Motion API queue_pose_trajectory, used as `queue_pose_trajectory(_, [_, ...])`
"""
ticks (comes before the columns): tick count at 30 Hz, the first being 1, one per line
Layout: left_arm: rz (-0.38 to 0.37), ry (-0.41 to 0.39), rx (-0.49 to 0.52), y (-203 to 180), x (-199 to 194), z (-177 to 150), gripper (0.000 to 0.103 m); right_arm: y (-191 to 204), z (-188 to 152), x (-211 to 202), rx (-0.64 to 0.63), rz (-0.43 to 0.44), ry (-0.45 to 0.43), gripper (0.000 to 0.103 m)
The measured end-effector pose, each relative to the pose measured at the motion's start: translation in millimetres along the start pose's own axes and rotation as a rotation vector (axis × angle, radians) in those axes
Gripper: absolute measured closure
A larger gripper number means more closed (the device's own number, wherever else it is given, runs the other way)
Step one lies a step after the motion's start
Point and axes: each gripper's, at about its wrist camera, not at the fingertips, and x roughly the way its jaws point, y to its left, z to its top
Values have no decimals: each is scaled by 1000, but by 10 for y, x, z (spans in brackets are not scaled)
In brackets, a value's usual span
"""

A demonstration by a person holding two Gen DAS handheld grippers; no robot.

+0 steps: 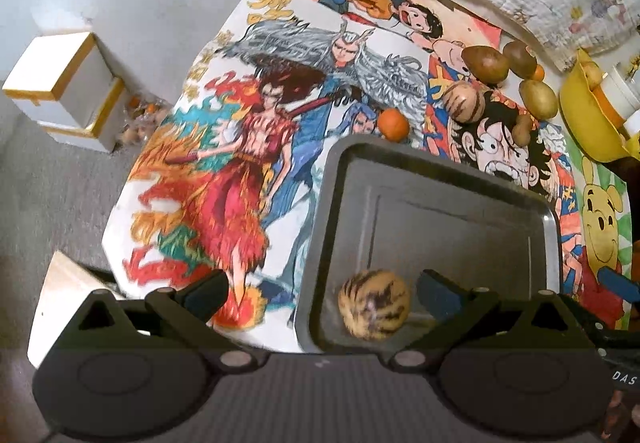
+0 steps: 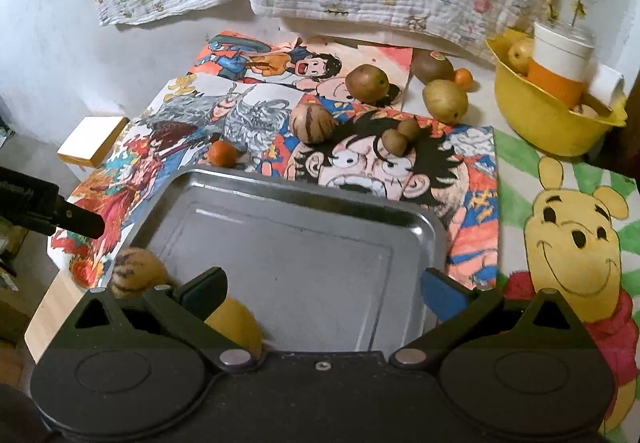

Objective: Organize fruits
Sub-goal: 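Move the left tool toward the tangerine while the right tool approaches the brown spotted fruit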

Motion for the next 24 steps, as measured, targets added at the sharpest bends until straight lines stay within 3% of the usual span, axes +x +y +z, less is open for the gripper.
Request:
queue_pose_trajectory(8, [-16,-6,67,-130,177,429,1,-56,274,226,41,-19,-15,1])
queue_pose_trajectory(17, [-15,2,221,-316,451,802,1,-163,481,465,98,-112,-16,1])
queue_pose_trajectory(24, [-34,43,294,-448,708,1011,1,-194,758,769,116,-87,26,1])
